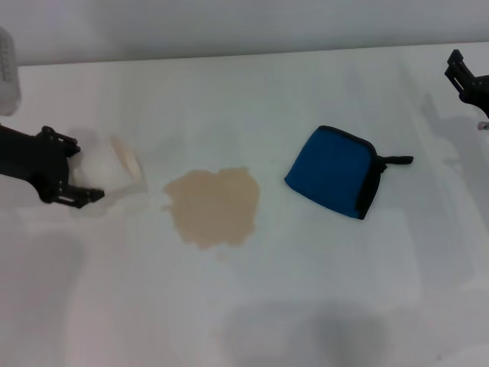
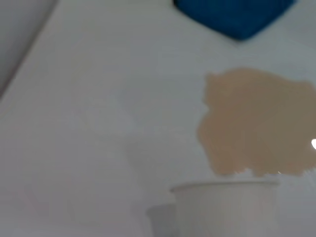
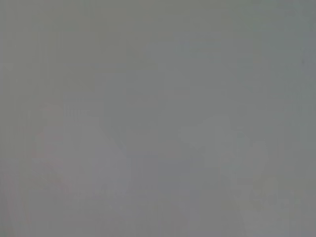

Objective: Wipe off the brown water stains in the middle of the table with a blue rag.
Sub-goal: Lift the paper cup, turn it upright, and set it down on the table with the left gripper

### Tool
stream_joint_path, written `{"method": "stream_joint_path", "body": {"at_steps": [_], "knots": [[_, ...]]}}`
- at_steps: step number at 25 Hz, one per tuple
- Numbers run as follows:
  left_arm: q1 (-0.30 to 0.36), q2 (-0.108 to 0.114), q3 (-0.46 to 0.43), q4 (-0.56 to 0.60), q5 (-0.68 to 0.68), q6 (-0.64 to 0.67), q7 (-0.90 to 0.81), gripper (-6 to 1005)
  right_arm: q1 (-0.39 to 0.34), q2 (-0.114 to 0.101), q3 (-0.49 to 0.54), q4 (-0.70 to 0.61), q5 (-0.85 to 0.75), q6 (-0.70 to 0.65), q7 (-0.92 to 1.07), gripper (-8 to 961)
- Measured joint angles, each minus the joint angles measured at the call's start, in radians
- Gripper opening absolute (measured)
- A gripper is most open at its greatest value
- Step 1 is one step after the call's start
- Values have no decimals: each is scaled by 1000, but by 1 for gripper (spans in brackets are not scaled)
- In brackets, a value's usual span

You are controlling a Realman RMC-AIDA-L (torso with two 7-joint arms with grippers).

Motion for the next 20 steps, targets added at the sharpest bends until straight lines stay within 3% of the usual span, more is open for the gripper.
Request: {"method": "stream_joint_path", "body": {"at_steps": [4, 8, 10, 14, 16, 17, 18, 19, 20], "knots": [[30, 11, 0, -28, -114, 39, 3, 662, 0, 0, -2, 0, 0, -2, 0, 868], [125, 17, 0, -46, -397, 55, 31, 661, 2, 1, -2, -3, 0, 0, 0, 869], [150, 14, -1, -43, -456, 52, 49, 661, 3, 1, -3, -4, 0, 3, 0, 869], [216, -12, -1, -37, -609, 49, 121, 659, 7, 1, -3, -7, 0, 6, 0, 869], [286, -71, 0, -31, -749, 45, 223, 655, 7, 0, -3, -7, 0, 6, -1, 869], [286, -71, 0, -31, -749, 45, 223, 654, 7, 0, -4, -8, 0, 6, -3, 869], [316, -94, 0, -12, -812, 29, 273, 652, 8, -1, -4, -8, 0, 7, -4, 869], [316, -94, 0, -12, -812, 29, 273, 652, 7, -1, -4, -9, 0, 7, -6, 869], [361, -104, 0, 67, -897, -20, 336, 653, 7, -1, -5, -9, 0, 7, -7, 869]]}}
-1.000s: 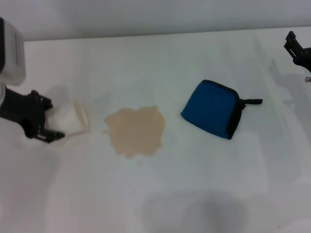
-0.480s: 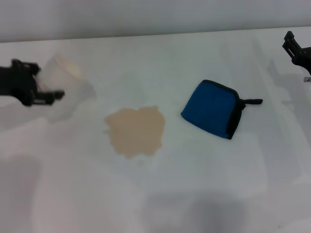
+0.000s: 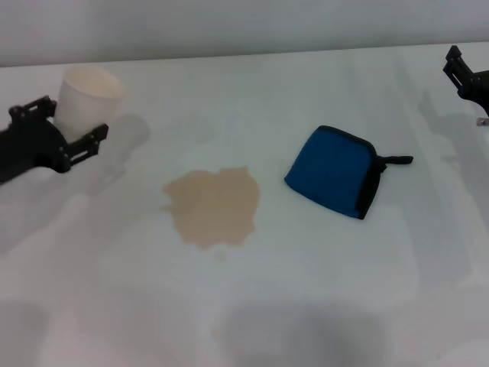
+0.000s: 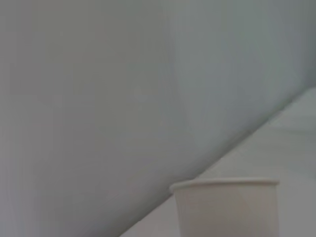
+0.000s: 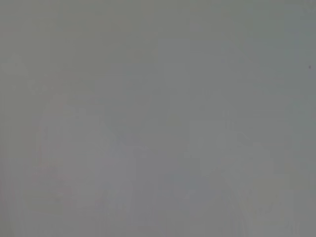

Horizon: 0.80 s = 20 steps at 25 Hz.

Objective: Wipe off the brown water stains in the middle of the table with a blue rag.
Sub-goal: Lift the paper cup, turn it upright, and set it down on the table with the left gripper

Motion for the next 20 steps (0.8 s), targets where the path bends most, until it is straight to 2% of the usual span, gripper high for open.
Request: {"method": "stream_joint_path", "body": {"at_steps": [3, 8, 11, 12, 20], "knots": [[56, 0, -1, 125, -111, -77, 88, 654, 0, -1, 0, -1, 0, 1, -1, 869], [157, -9, -4, 364, -357, -229, 369, 653, -1, -3, 0, -2, 0, 4, -2, 868], [179, -12, -6, 425, -453, -260, 444, 653, -1, -3, 0, -5, 0, 7, -2, 868], [187, -15, -11, 470, -524, -301, 504, 653, 0, -3, 0, -11, 0, 16, -2, 868], [196, -18, -12, 520, -595, -373, 526, 651, 2, 0, 0, -24, -2, 37, -3, 868]]}}
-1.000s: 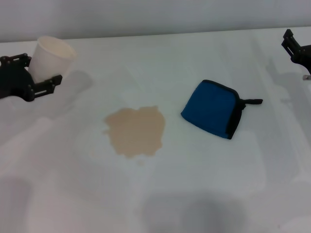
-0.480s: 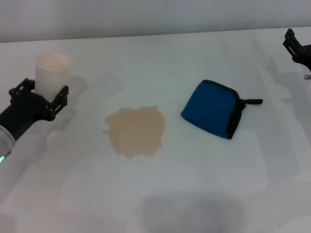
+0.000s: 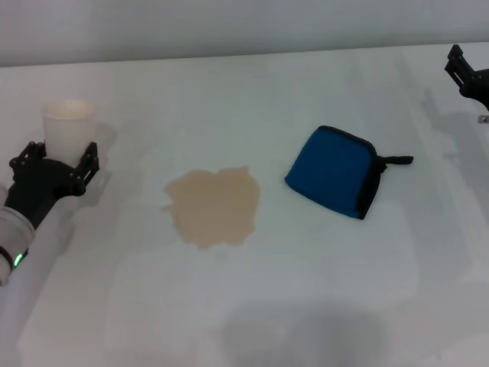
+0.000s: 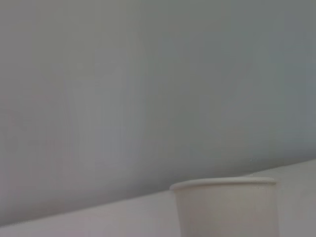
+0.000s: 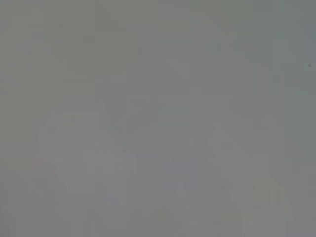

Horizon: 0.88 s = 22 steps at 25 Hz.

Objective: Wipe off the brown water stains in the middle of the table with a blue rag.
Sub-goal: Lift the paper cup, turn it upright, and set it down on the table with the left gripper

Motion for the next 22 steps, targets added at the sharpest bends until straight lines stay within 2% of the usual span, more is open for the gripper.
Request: {"method": "stream_joint_path", "body": {"at_steps": [5, 22], "knots": [[3, -1, 0, 11, -11, -43, 1, 650, 1, 0, 0, -1, 0, 3, 1, 868], [35, -1, 0, 41, -14, -46, 9, 657, 0, 2, 0, 5, 0, -2, 7, 868]]}}
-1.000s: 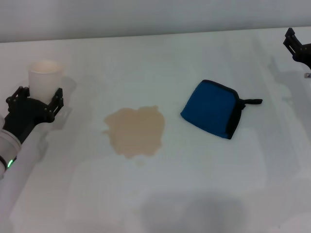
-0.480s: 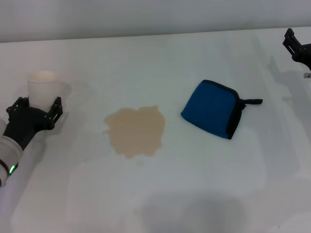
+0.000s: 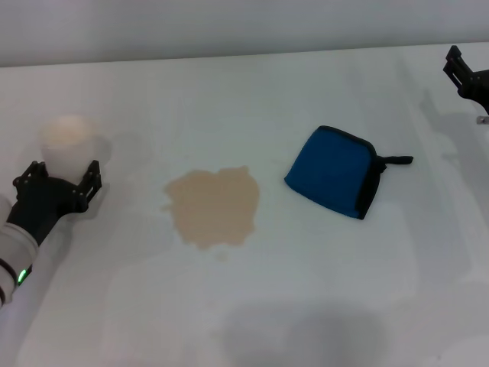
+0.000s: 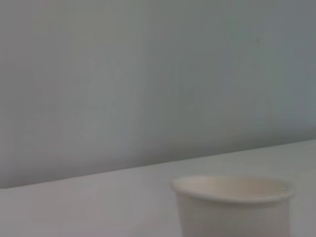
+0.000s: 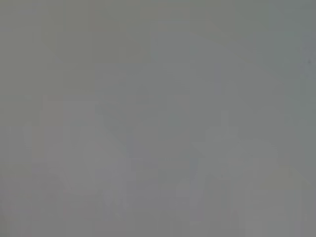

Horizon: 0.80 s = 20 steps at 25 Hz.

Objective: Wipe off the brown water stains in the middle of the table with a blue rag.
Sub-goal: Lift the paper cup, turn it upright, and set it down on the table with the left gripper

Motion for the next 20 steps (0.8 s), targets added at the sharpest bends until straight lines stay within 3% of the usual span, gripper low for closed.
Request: {"method": "stream_joint_path", "body": {"at_steps": [5, 20], "knots": [[16, 2, 0, 17, 1, 2, 0, 660, -5, 0, 0, 1, 0, -1, 0, 868], [57, 5, 0, 50, 7, 38, 1, 881, -11, 0, -12, 3, -3, -8, 2, 867]]}}
